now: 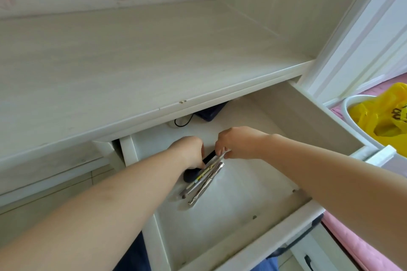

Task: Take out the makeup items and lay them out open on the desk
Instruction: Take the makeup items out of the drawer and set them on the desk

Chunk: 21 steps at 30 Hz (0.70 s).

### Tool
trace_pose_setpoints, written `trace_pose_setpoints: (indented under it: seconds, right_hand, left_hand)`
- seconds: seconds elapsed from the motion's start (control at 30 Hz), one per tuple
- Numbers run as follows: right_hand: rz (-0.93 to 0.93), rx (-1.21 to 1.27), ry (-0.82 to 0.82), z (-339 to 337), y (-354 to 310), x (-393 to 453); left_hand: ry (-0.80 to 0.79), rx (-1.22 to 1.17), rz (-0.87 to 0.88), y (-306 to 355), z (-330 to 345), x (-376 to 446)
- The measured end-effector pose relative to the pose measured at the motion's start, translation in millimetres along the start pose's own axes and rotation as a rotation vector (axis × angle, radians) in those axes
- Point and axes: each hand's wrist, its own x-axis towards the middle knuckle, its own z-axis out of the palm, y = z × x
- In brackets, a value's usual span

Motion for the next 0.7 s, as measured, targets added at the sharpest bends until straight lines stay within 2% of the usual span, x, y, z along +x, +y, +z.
trace_pose_setpoints:
  seconds: [0.13, 0.33, 0.57, 0.7]
  right_hand:
    - [-0.019, -0.073, -0.01, 4.6, -1.2, 3.7]
    - [-0.147, -0.279, -0.038, 3.7, -4.1, 9.7]
    - [-0.123, -0.281, -0.075, -0.1, 4.2, 6.7]
    - [-0.072, -0.257, -0.018, -10.5, 15.7, -10.0]
  left_hand:
    - [0.021, 0.078, 0.012, 3.7, 7.1, -1.9]
    - [0.016, 0.079, -0.001, 2.7, 5.5, -2.4]
    - [0.035, 0.031, -0.013, 0.9, -1.0, -4.5]
    - [0.05, -0.055, 0.0, 0.2, -8.7, -11.3]
